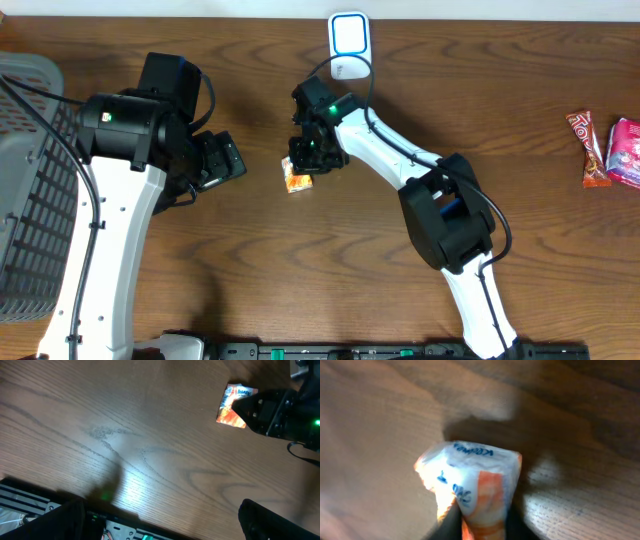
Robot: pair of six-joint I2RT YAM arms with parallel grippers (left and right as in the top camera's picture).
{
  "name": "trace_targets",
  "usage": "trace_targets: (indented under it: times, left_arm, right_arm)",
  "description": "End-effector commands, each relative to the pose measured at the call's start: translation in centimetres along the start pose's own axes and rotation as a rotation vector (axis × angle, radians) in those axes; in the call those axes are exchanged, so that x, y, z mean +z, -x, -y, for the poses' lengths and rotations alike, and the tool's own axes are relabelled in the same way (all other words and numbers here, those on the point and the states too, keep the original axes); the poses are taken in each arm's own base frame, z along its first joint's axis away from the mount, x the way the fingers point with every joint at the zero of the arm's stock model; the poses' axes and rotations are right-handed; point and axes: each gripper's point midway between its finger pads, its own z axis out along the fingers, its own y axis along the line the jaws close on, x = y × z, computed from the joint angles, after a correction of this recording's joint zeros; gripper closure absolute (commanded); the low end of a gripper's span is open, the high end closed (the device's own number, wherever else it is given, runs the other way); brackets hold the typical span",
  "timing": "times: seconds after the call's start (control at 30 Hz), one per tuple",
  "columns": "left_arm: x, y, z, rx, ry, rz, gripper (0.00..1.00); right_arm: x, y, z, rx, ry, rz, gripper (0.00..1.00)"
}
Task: Scan the item barcode
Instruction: 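Reach the right gripper to the small orange package and grasp it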
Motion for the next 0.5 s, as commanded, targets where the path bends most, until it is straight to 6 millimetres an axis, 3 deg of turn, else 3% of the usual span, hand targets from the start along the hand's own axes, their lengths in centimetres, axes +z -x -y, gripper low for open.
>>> trace_targets:
  times: [0.0,0.17,0.3,0.47]
  left_arm:
    - [0.0,0.2,-0.3,-0.003,0.017,0.005,0.02]
    - [0.0,0.2,-0.3,-0.003,0.018,0.005,0.02]
    - [0.0,0.2,-0.3,-0.003,0.018,0.005,0.02]
    - [0.0,0.2,-0.3,-0.003,0.017,0.005,0.02]
  right_arm:
    - [0.3,-1.6,-0.1,0.003,0.084,-0.084,0.99]
    - [-2.1,-1.6,-1.5,-0.044,0.314,-0.139,0.99]
    - [-5.3,-1.0,-2.5,-0.190,0.580,-0.120,0.99]
    - [-8.2,-0.8,-2.2,-0.218,0.746,-0.103,0.99]
